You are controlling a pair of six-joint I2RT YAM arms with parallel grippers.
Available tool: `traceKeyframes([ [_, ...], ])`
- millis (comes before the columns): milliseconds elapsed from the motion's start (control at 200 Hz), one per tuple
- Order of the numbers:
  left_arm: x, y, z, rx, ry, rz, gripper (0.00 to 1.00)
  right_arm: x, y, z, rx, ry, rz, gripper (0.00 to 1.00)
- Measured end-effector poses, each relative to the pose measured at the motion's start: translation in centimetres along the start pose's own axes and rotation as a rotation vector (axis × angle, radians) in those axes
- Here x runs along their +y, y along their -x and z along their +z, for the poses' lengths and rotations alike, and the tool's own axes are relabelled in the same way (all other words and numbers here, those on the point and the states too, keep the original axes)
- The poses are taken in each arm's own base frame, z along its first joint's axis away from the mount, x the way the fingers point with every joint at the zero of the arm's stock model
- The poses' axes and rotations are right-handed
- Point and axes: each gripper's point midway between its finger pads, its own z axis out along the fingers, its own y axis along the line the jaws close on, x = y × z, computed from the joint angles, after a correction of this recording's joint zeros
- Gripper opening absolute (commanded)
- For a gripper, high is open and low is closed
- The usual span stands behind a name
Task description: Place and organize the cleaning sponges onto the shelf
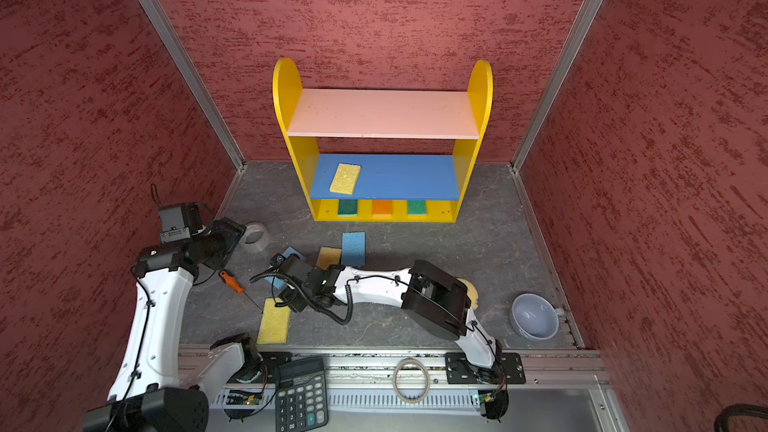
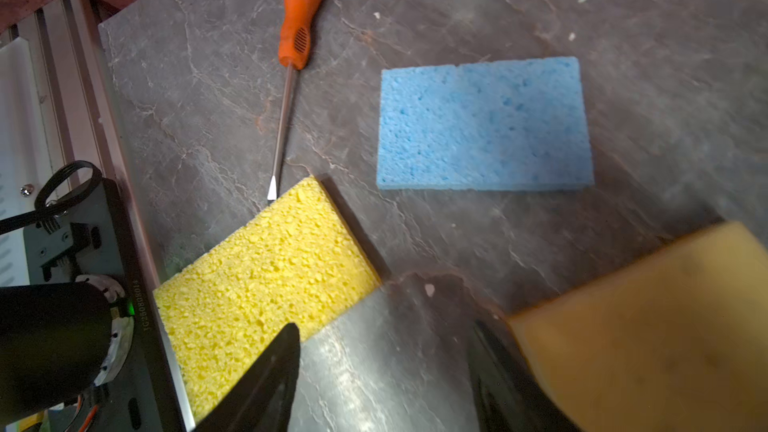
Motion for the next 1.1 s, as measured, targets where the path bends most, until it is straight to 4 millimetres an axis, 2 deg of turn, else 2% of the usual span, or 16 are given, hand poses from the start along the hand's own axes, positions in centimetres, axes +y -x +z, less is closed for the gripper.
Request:
traceKeyframes([
  [115, 0.1, 0.8, -1.0, -0.024, -0.024, -0.013, 0.79, 1.6, 0.0, 1.6, 0.016, 0.015, -0.038, 0.69],
  [281, 0.6, 1.5, -2.0, -0.046, -0.046, -0.032, 0.79, 2.7, -1.9, 4.0, 0.092, 0.018, -0.066, 0.69],
  [351, 0.6, 1.5, -2.3, -0.048, -0.059, -0.039, 0.79, 2.7, -3.1, 4.7, 0.126, 0.013, -0.069, 0.64],
  [426, 0.7, 1.4, -2.3, -0.044, -0.067, -0.04, 0.79, 2.8, -3.5, 5.0, 0.132, 0.011, -0.065, 0.52],
  [551, 0.8, 0.5, -1.8, -0.014, -0.089, -0.044, 0.79, 2.7, -3.6, 5.0, 0.126, 0.008, -0.061, 0.49],
  [646, 1.2, 0.0, -1.1, 0.013, -0.093, -0.054, 0.78, 2.5, -3.9, 4.7, 0.113, 0.007, -0.052, 0.42],
  [797, 1.2, -0.4, -0.5, 0.032, -0.109, -0.062, 0.78, 1.5, -5.5, 2.9, 0.113, 0.0, -0.017, 0.28],
  [1002, 0.8, -0.4, -1.0, 0.006, -0.143, -0.046, 0.78, -1.3, -6.9, 0.8, 0.099, -0.026, 0.06, 0.08],
  [1102, 0.8, -0.4, -1.0, -0.003, -0.153, -0.041, 0.78, -2.7, -7.5, -0.2, 0.094, -0.042, 0.085, 0.02],
])
